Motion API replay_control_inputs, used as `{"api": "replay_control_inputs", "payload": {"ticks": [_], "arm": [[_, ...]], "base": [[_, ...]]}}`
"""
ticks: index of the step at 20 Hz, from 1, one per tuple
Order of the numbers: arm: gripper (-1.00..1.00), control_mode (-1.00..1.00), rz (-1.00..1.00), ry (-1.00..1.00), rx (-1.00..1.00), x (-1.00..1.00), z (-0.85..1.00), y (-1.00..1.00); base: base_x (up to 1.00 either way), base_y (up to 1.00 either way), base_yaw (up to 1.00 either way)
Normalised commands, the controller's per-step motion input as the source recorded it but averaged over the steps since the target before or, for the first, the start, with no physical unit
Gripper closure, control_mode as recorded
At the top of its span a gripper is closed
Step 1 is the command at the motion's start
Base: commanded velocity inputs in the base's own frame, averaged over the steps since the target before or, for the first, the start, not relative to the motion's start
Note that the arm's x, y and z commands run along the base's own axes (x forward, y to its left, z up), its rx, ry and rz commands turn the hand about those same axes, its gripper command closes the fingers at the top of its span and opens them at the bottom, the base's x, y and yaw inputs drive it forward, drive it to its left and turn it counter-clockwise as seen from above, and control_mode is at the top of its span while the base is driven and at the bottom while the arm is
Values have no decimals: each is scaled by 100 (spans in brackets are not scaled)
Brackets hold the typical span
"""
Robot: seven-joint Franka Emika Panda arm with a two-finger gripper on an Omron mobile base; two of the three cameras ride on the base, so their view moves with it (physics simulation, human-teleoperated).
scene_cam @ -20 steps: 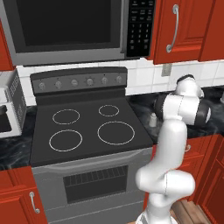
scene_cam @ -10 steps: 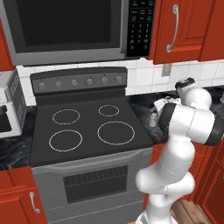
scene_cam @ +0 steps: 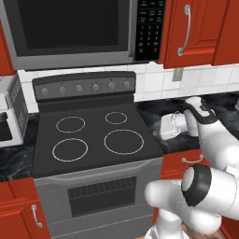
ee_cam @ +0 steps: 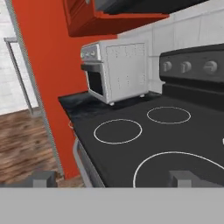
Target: Take 2 condiments from the cabinet and move them on the counter near the stove.Make sure the condiments are lined up with each other, next to each other.
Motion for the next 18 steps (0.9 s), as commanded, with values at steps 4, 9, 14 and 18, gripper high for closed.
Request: {"api": "replay_control_inputs", "payload": {"ticks": [4,9,14,18], "arm": [[-100,-100,-30,23,-2,-39,62,39],[-100,-100,-27,33,0,-27,87,29],[-100,-100,-29,38,0,-32,71,21],[-100,-100,-26,35,-2,-53,23,7]], "base": [[0,0,0],[0,0,0],[0,0,0],[0,0,0]]}}
